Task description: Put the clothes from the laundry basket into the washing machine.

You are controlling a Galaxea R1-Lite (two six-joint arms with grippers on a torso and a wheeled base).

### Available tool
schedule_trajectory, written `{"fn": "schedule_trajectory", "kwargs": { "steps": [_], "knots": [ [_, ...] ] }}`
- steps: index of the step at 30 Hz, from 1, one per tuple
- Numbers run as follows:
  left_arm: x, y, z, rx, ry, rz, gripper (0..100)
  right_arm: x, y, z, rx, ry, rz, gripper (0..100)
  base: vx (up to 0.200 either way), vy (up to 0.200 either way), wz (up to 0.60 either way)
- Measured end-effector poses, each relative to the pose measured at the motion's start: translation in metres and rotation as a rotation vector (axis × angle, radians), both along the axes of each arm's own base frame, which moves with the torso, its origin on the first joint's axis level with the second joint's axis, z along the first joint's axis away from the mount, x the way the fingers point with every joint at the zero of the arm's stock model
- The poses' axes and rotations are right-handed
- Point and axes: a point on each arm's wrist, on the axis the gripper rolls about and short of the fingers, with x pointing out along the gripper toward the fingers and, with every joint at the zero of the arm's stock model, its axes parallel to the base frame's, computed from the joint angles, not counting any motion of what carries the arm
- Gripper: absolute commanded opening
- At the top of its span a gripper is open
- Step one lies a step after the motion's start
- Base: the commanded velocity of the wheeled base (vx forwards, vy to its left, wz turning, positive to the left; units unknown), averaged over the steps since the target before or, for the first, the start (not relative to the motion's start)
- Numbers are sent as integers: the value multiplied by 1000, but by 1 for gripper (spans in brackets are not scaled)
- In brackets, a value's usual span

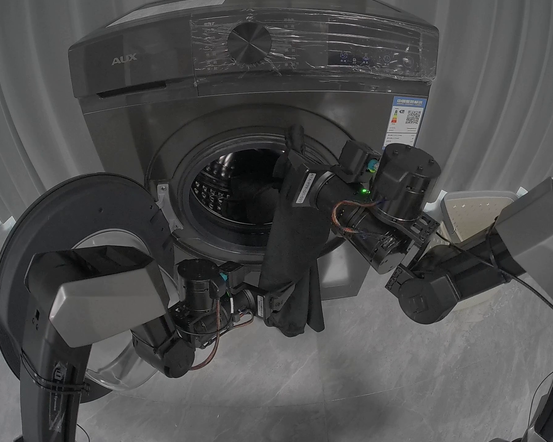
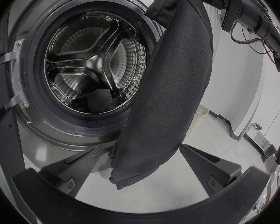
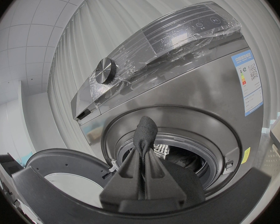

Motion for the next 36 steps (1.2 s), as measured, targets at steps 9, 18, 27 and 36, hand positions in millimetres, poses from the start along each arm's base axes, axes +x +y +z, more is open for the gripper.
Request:
{"fn": "schedule_trajectory", "kwargs": {
  "steps": [9,18,27,36],
  "knots": [
    [12,-3,-13,6,-7,21,100,0,1,-1,-2,2,1,0,0,0,0],
    [18,-4,-14,-2,-32,25,0,-3,3,-1,3,-3,9,0,0,0,0],
    [1,-3,-2,-19,-61,6,0,1,1,-8,-5,5,-1,0,0,0,0],
    [-35,-5,23,-39,-87,-47,0,6,3,-18,-16,17,-4,0,0,0,0]
  ]
}}
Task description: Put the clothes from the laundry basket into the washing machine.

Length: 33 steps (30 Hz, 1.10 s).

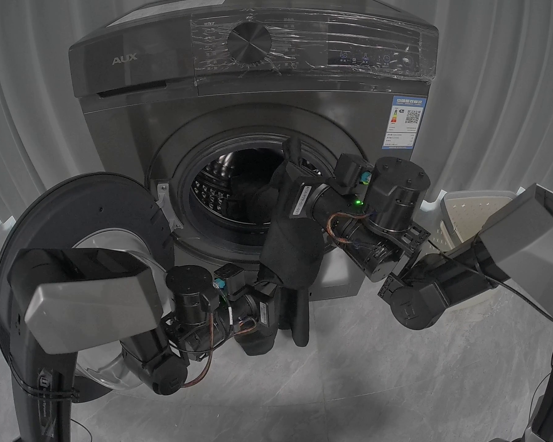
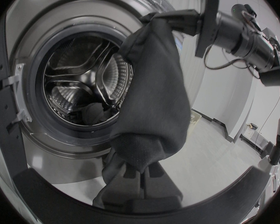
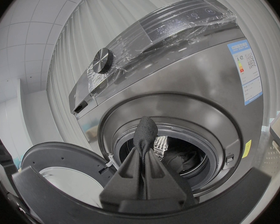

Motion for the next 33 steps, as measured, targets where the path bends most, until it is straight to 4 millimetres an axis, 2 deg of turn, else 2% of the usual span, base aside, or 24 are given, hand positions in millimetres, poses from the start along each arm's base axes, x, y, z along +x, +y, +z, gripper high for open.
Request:
{"fn": "schedule_trajectory", "kwargs": {
  "steps": [4,5,13,22,29,33],
  "knots": [
    [-14,-1,10,-10,-15,-22,0,3,1,-5,-7,6,-1,0,0,0,0],
    [-16,-1,10,-9,-12,-25,0,4,1,-6,-9,8,-3,100,0,0,0],
    [-23,1,21,-24,-24,-30,0,18,-5,-18,-28,28,-40,100,0,0,0],
    [-24,5,47,-69,-84,-11,0,42,-37,-27,-49,53,-138,100,0,0,0],
    [-18,4,73,-134,-153,69,0,37,-48,-38,-95,90,-154,100,0,0,0],
    [-14,3,84,-170,-183,111,0,28,-51,-52,-154,125,-129,100,0,0,0]
  ]
}}
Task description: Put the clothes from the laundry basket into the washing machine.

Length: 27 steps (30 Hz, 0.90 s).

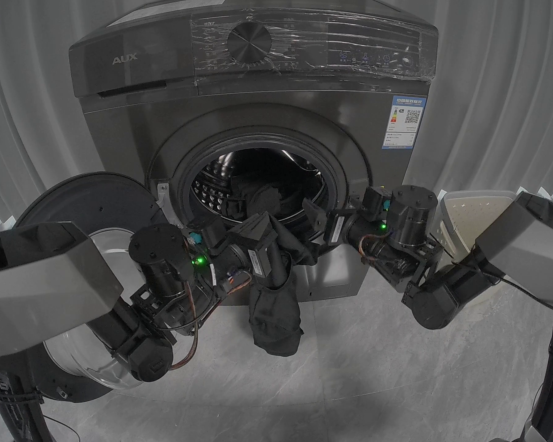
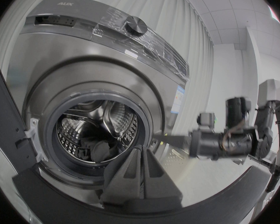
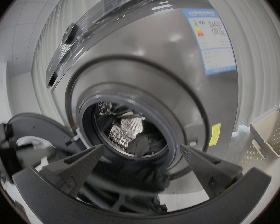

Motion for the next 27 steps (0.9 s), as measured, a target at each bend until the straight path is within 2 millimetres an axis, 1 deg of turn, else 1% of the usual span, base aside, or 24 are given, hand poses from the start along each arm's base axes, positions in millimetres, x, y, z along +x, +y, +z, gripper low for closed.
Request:
{"fn": "schedule_trajectory", "kwargs": {
  "steps": [6,10,16,22,27],
  "knots": [
    [3,-2,11,-38,-29,35,0,-25,1,-28,-98,68,101,100,0,0,0],
    [4,-3,14,-50,-39,39,0,-48,13,-43,-148,98,203,100,0,0,0],
    [7,-5,18,-60,-52,40,0,-64,30,-59,-181,132,272,100,0,0,0],
    [8,-6,18,-61,-52,42,0,-67,40,-77,-206,165,288,100,0,0,0],
    [8,-5,17,-60,-51,42,0,-59,47,-88,-213,177,265,100,0,0,0]
  ]
}}
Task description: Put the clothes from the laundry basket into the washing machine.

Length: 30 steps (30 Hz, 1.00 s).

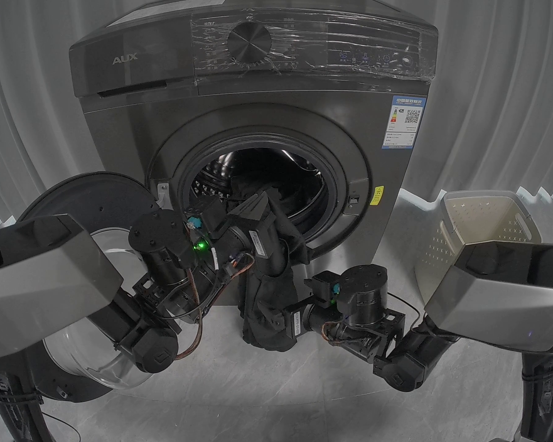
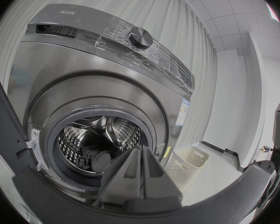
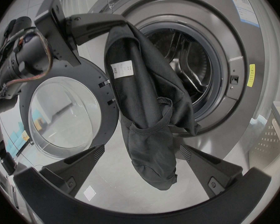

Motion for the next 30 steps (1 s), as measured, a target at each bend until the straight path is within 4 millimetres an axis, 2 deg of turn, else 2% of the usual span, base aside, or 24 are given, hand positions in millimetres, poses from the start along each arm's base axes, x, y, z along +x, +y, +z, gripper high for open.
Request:
{"fn": "schedule_trajectory", "kwargs": {
  "steps": [9,15,16,30],
  "knots": [
    [0,1,-1,1,6,11,0,29,14,-13,42,2,-99,100,0,0,0],
    [-1,0,-2,2,7,11,0,44,16,-21,56,11,-137,100,0,0,0],
    [-1,0,-2,2,8,12,0,45,17,-23,56,12,-138,0,0,0,0],
    [1,3,-4,-6,11,18,0,44,27,-27,77,4,-121,0,0,0,0]
  ]
}}
